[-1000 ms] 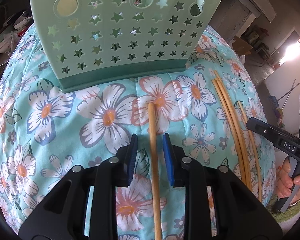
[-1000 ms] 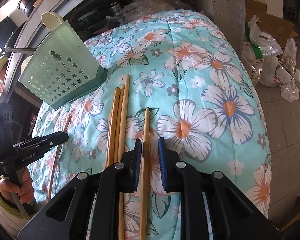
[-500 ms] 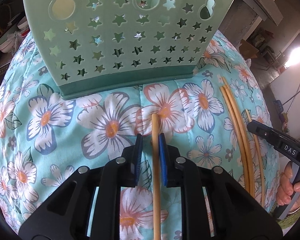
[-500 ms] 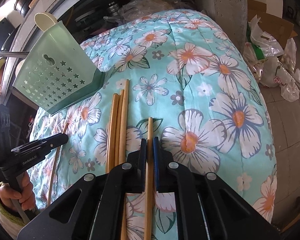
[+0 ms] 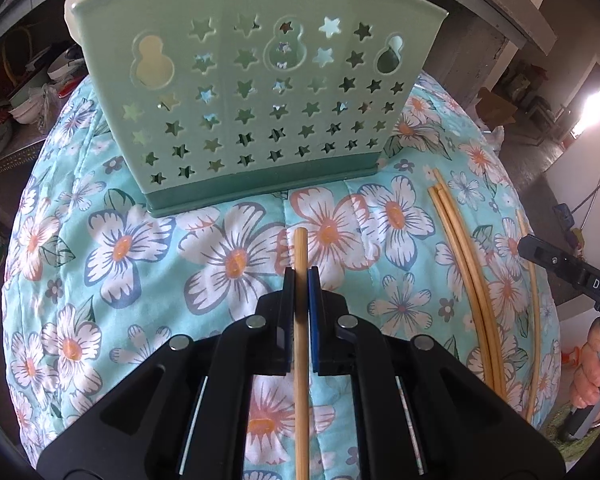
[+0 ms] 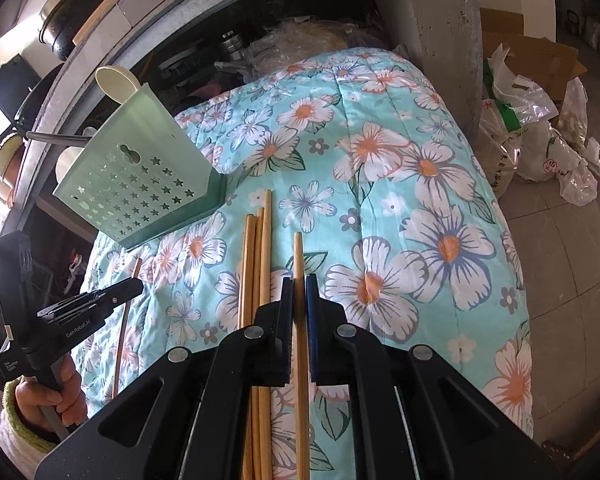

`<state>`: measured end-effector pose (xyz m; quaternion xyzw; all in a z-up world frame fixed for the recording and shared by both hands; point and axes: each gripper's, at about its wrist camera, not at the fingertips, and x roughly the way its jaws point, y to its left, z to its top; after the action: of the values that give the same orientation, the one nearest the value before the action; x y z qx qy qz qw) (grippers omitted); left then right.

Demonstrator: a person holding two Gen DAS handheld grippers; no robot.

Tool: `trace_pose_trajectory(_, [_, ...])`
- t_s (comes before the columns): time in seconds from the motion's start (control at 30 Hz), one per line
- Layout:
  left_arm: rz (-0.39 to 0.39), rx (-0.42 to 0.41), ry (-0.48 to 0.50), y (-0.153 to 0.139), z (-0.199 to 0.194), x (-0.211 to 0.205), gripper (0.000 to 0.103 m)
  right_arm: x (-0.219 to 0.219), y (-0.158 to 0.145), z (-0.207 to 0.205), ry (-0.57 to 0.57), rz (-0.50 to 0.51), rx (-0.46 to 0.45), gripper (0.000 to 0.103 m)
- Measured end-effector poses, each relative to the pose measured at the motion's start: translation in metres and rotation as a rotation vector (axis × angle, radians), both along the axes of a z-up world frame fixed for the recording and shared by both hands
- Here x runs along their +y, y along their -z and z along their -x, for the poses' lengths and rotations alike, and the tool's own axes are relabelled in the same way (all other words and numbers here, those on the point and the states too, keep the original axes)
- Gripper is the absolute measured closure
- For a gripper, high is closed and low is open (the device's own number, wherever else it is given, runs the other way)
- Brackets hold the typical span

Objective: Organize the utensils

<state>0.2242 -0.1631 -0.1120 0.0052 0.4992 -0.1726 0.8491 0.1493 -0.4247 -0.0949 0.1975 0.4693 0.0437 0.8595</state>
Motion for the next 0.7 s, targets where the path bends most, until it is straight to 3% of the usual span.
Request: trace_pose_trajectory(0.7, [-0.009,-0.175,0.018,-0.067,0.045,0.017,0.097,0.033,-0.086,0.028,-0.088,-0.007,-0.188,0.096])
